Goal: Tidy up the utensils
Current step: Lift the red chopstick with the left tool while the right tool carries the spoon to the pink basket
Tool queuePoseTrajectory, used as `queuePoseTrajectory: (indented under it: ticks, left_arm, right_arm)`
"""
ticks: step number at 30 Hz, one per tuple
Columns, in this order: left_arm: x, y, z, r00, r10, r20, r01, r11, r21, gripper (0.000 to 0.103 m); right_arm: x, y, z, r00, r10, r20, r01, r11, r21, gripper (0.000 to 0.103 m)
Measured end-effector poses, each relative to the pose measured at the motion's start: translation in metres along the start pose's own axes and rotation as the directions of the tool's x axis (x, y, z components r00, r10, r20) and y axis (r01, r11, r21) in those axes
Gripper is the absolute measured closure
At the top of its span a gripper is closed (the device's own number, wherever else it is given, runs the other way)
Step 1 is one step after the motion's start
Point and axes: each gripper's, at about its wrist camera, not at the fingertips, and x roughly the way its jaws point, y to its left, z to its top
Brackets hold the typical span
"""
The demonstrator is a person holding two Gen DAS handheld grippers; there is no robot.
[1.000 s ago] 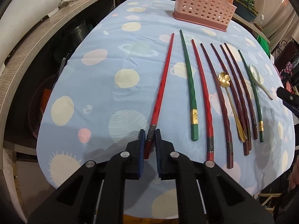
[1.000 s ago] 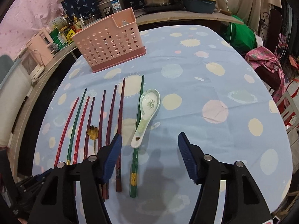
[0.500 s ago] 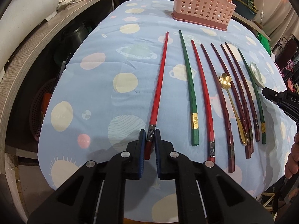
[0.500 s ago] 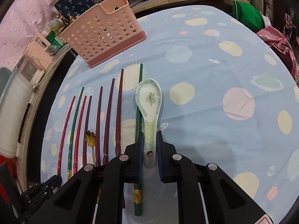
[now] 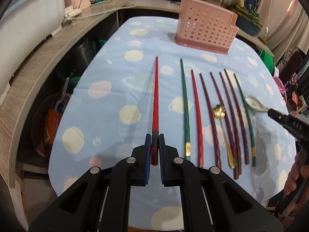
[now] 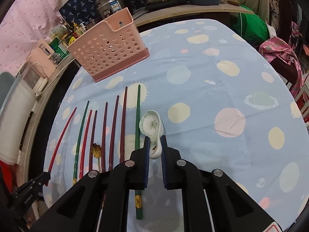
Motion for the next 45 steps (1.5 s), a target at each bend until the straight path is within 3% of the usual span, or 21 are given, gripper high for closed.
queuePoseTrajectory:
  ticks: [8,14,33,39,45]
  left_arm:
    - [-0.004,0.000,0.010,1.000,-0.014,0.015,0.014,1.000,-0.006,0.096]
    - [0.004,0.001,0.005,1.000,-0.010,-0.008,0.010,1.000,-0.009,0.096]
    - [0.011,-0.001,0.007,0.999,0.005,-0.034,-0.005,1.000,0.001,0.096]
    - [0.003,-0.002,0.013,1.000,0.003,-0.008,-0.003,1.000,0.002,0.096]
    - [-0.024,0.002,0.034,0.997,-0.019,0.069,0.020,1.000,-0.018,0.096]
  right_arm:
    - [0.005,-0.015,0.000,1.000,0.026,-0.010,-0.025,0.999,0.047,0.093]
    - [0.006,-0.022,0.001,1.000,0.025,0.000,-0.025,0.996,0.083,0.086]
    - [0.003,-0.039,0.016,0.996,0.076,0.043,-0.083,0.979,0.186,0.089]
    - [-0.001,-0.037,0.022,0.996,0.072,0.057,-0.081,0.982,0.170,0.095]
    - [-0.024,-0.019,0.038,0.994,0.028,0.109,-0.038,0.996,0.086,0.096]
